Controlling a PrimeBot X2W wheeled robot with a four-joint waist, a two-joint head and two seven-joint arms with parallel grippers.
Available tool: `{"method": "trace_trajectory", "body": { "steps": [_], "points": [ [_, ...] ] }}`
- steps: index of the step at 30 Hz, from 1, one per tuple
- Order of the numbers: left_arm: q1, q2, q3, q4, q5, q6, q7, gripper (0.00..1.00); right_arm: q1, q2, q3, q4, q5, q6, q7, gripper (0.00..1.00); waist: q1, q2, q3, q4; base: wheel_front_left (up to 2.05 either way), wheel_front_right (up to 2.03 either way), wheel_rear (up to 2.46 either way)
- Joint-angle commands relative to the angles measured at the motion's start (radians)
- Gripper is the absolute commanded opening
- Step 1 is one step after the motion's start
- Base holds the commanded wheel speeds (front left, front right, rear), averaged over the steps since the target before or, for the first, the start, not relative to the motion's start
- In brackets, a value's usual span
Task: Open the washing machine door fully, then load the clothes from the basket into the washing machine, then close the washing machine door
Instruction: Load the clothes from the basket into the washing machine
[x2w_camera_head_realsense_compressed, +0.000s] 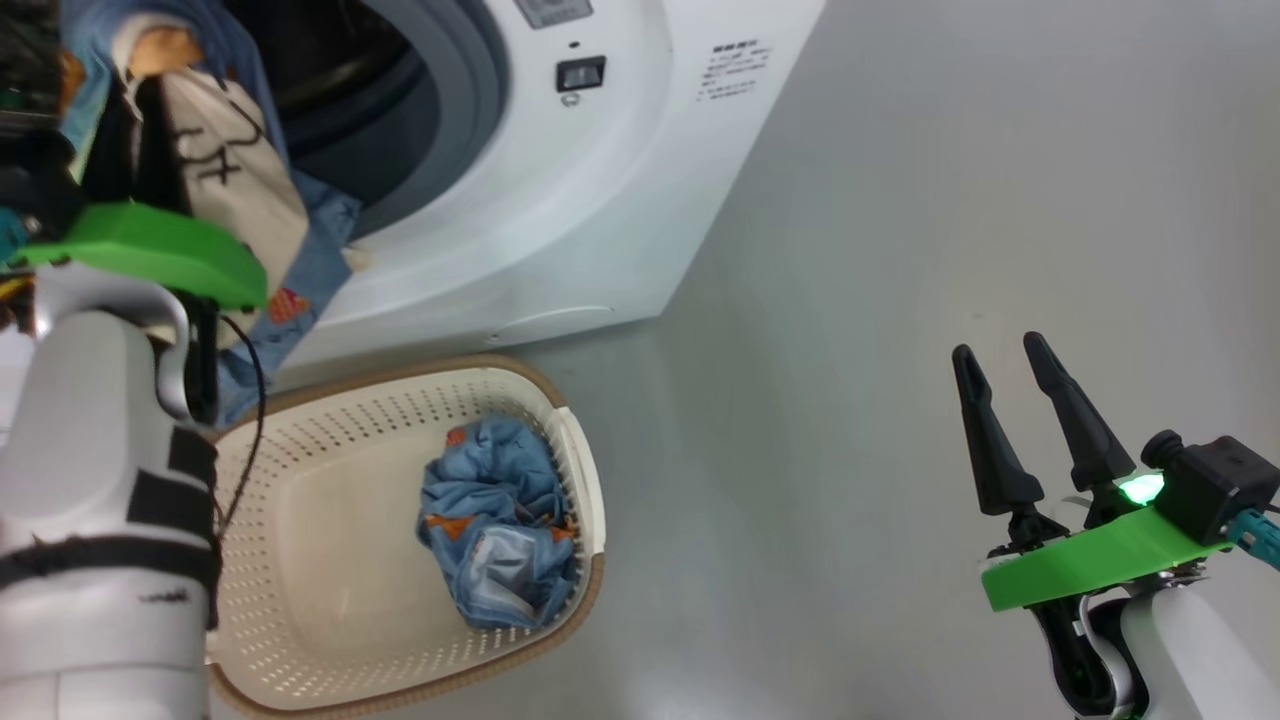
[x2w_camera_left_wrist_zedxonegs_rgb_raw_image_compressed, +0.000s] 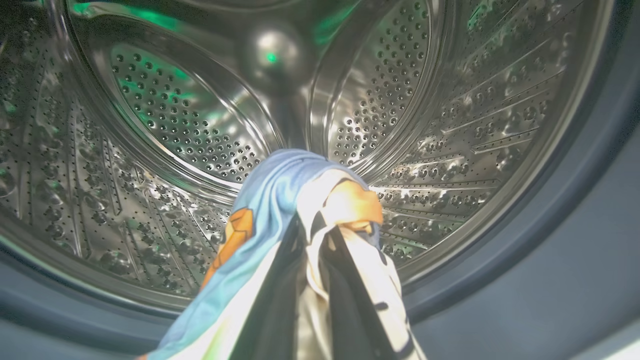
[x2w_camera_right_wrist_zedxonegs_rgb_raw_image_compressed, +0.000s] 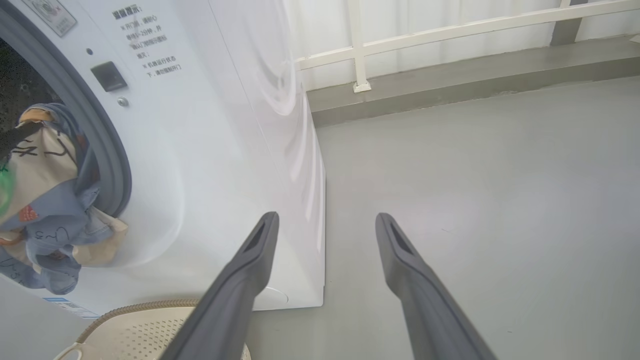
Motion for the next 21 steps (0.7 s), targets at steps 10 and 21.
{"method": "trace_trajectory", "body": {
  "steps": [10,21],
  "points": [
    [-0.196,0.075,-0.004,0.176,0.034,0.023,-0.006,0.00,-0.040,0.005,0.049,-0.022,0.000,0.005,-0.008,1.00,-0.0001,0.0000,0.078,-0.057,0.00,0.00,0.00],
    [-0.343,0.122,-0.008,0.189,0.043,0.036,-0.006,0.00,-0.075,0.017,0.088,-0.025,0.005,0.005,-0.008,1.00,-0.0001,0.0000,0.123,-0.101,0.00,0.00,0.00]
  ]
}}
